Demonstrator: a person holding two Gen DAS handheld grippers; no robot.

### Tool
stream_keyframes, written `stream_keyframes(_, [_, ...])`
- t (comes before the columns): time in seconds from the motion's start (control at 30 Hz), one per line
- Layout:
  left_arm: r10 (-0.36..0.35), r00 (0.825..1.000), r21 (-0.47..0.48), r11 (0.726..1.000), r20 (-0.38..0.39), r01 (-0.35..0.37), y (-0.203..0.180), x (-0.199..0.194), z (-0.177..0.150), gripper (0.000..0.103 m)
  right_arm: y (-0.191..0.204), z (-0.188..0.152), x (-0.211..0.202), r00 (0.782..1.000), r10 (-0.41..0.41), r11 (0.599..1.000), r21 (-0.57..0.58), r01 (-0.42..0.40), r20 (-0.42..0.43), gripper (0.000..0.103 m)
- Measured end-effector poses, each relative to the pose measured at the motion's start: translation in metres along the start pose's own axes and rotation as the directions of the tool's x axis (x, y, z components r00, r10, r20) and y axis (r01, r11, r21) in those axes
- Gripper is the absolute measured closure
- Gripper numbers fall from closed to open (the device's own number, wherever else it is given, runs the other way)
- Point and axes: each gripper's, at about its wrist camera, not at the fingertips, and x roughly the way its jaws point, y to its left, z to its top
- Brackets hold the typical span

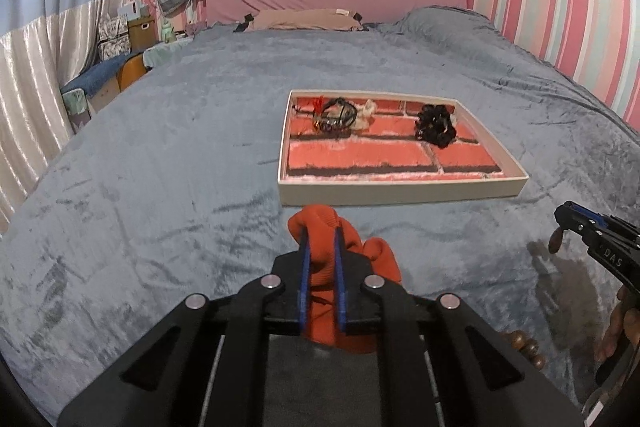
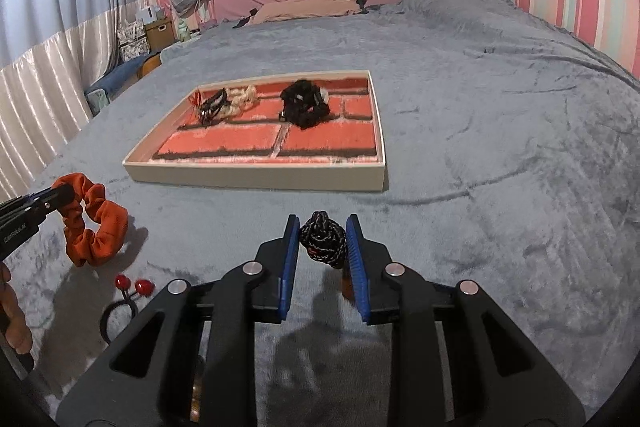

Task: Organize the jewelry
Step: 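Carry the orange scrunchie and beaded pendant over the tray with both grippers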

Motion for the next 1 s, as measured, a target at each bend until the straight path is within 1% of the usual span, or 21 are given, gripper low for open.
stream_keyframes(0.13, [-0.004,1.0,0.008,1.0,0.026,0.004,-0.004,-0.007,0.014,0.092,0.001,0.016,-0.003,1.0,0.0,1.0,0.004,0.0,0.02,0.078])
stream_keyframes(0.3, [-0.008,0.998,0.034,0.999,0.069,0.005,-0.011,-0.014,0.04,0.092,0.0,0.04,0.006,0.999,-0.002,1.0,0.01,0.002,0.034,0.08])
stream_keyframes(0.37, [-0.018,0.996,0.036,0.999,0.085,0.015,-0.013,-0.015,0.053,0.092,-0.002,0.052,0.011,0.999,-0.003,1.0,0.017,0.002,0.04,0.08])
stream_keyframes(0.53, [-0.017,0.992,0.069,0.998,0.126,0.009,-0.025,-0.009,0.084,0.092,-0.007,0.079,0.033,0.999,-0.003,0.999,0.035,0.001,0.042,0.08])
stream_keyframes(0.67, [-0.015,0.991,0.084,0.996,0.133,0.003,-0.034,0.013,0.108,0.092,-0.007,0.099,0.061,0.999,-0.008,0.999,0.032,0.007,0.031,0.08])
stream_keyframes(0.8, [-0.005,0.994,0.082,0.997,0.107,-0.004,-0.038,0.055,0.127,0.092,-0.006,0.114,0.092,1.0,-0.024,1.0,0.014,0.024,0.007,0.08])
stream_keyframes(0.87, [0.01,0.995,0.081,0.997,0.095,-0.017,-0.038,0.076,0.13,0.092,-0.005,0.119,0.111,0.999,-0.033,0.999,0.01,0.033,-0.007,0.08])
stream_keyframes(1.0, [0.019,0.999,0.039,0.999,0.041,-0.02,-0.026,0.121,0.126,0.092,-0.005,0.119,0.142,0.998,-0.042,0.999,0.005,0.043,-0.039,0.08])
